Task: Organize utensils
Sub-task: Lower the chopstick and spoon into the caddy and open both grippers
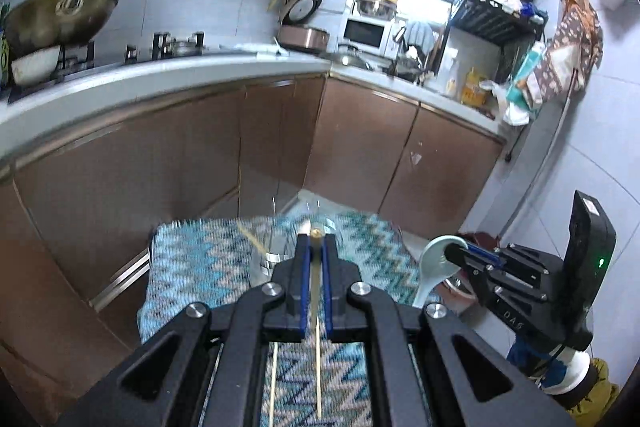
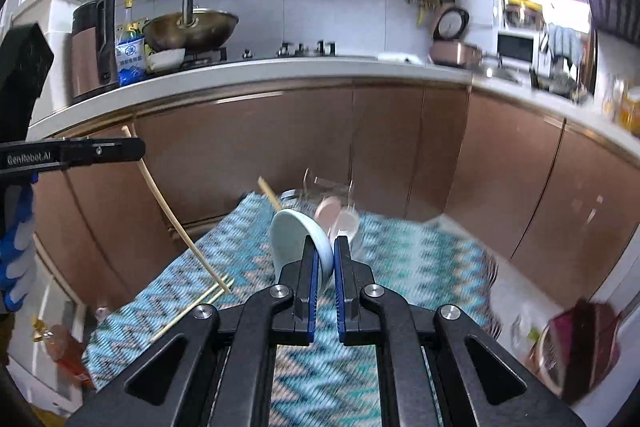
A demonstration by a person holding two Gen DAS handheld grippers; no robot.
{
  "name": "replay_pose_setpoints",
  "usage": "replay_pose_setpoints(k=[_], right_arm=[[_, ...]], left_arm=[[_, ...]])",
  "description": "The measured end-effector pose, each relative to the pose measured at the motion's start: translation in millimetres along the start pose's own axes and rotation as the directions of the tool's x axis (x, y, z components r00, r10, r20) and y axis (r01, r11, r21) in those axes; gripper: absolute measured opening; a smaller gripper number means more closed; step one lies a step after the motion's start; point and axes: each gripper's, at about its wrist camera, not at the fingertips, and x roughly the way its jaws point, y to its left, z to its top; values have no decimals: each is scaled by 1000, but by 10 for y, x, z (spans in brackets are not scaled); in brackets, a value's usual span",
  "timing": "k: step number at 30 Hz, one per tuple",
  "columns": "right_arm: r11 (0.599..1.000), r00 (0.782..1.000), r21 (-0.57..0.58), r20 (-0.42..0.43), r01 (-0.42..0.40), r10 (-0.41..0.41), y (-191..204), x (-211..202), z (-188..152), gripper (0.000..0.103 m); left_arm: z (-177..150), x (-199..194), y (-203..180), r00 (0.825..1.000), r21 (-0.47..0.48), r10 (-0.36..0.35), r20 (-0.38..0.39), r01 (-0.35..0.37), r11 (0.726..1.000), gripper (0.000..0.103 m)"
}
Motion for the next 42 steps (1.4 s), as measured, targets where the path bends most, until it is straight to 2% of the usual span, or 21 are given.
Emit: replay_pose_setpoints(k=[8, 13, 21, 28, 32, 34, 39, 42], right_arm=[[998, 995, -9, 79, 68, -67, -171, 417, 478, 7], [993, 988, 2, 101, 114, -114, -349, 810, 622, 7], [982, 978, -41, 114, 182, -176, -418, 1346, 609, 7], [970, 968, -79, 115, 232, -222, -376, 1654, 374, 7], [970, 971, -96, 100, 226, -216, -323, 1759, 217, 7], [977, 979, -93, 82, 194, -187, -319, 1786, 172, 13], [981, 978, -76, 119, 178, -169, -303, 1574, 159, 35], [982, 974, -64, 151, 178, -167, -300, 1373, 228, 36]], left_arm=[[485, 435, 136, 998, -9, 31, 48, -30, 1000, 5], [586, 867, 231, 998, -2, 50, 33, -50, 999, 5], [428, 1513, 327, 996, 19, 93, -15, -93, 996, 5], [230, 1823, 386, 991, 33, 133, -17, -132, 991, 5], [81, 1928, 411, 990, 29, 124, -60, -123, 992, 5], [40, 1913, 397, 990, 36, 127, -64, -125, 992, 5], [80, 1718, 358, 992, 28, 122, -37, -121, 992, 7], [120, 1570, 352, 993, 19, 119, -18, -119, 993, 7]])
